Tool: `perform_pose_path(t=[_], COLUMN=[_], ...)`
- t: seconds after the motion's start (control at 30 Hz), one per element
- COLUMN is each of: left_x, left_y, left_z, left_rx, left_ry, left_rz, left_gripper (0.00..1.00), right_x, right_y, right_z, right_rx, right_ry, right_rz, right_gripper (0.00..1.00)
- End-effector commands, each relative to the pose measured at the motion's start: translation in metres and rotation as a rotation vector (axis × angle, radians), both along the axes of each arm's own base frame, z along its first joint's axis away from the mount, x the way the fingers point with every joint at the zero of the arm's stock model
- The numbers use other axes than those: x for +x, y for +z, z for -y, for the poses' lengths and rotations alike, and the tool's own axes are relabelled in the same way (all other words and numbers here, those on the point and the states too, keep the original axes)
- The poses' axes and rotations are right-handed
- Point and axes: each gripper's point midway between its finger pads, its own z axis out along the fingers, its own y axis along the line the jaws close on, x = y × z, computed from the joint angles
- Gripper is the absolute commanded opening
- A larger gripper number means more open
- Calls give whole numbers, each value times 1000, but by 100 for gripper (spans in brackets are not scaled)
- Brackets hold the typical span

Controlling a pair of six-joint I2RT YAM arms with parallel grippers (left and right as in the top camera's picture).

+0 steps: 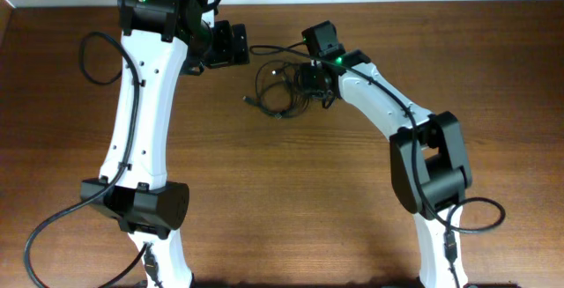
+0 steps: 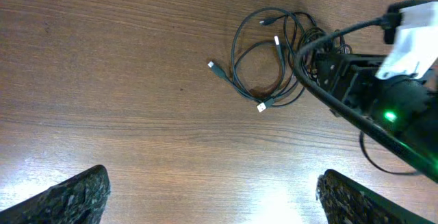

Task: Untangle cables

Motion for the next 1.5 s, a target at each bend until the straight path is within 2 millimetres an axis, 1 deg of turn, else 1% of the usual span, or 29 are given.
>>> perform_pose_path(t=[0.0,0.07,0.1,0.17,0.23,0.3,0.37,0.43,0.47,0.5,0.57,0.63,0.67,0.77,0.83,0.87,0.93,0.97,1.0,1.1,1.13,1.17,1.23,1.27,1.3,1.37,1.4,1.43,1.47], left_x=[2,3,3,3,5,7,7,8,8,9,12,14,15,16,16,16,16,16,15,16,16,15,11,10,8,6,5,6,10], left_y=[-1,-1,-1,-1,0,1,1,1,1,2,3,4,4,4,4,4,4,4,4,4,4,3,1,0,-3,-11,-15,-24,-34], left_z=[2,3,3,3,3,3,4,4,4,4,4,5,5,2,2,2,2,2,1,-1,-1,-1,-1,-1,0,8,14,30,39], left_rx=[-9,-10,-10,-10,-11,-13,-14,-14,-15,-16,-20,-24,-25,-29,-28,-28,-28,-28,-28,-28,-28,-27,-23,-22,-19,-22,-29,-45,-41], left_ry=[9,9,9,9,9,9,9,9,9,9,14,20,21,38,38,37,38,38,40,45,44,42,41,41,38,19,-6,-65,-88], left_rz=[-1,3,4,4,12,21,23,25,28,32,43,52,54,55,56,56,56,54,51,52,51,49,31,25,12,-14,-22,-27,-23], left_gripper=[99,99,99,99,99,99,99,99,99,99,99,99,99,99,99,99,99,99,99,99,99,99,99,99,99,99,99,99,99], right_x=[-2,0,0,1,2,0,-3,-10,-17,-30,-51,-59,-63,-75,-95,-99,-78,-65,-65,-74,-74,-73,-67,-65,-64,-62,-61,-59,-59], right_y=[-17,-16,-16,-9,12,50,102,148,172,209,264,298,309,324,343,349,336,321,312,312,312,310,301,300,300,300,299,295,290], right_z=[2,1,1,-2,-13,-31,-46,-55,-58,-63,-69,-65,-63,-67,-82,-86,-65,-42,-32,-41,-40,-37,-19,-16,-11,-2,4,17,32], right_rx=[-20,-15,-13,0,52,147,241,310,341,398,483,503,509,550,664,689,562,432,385,434,427,411,322,310,312,326,323,313,302], right_ry=[-20,-20,-19,-12,14,64,116,158,179,219,284,299,303,341,453,480,350,230,188,233,228,215,142,130,122,109,97,67,35], right_rz=[-24,-14,-14,-14,-15,-9,15,39,48,57,96,159,179,186,162,167,218,230,215,175,176,176,187,189,187,175,168,151,127], right_gripper=[45,34,22,6,4,4,4,4,4,4,4,4,4,4,5,10,10,10,10,7,22,33,66,71,83,100,99,99,99])
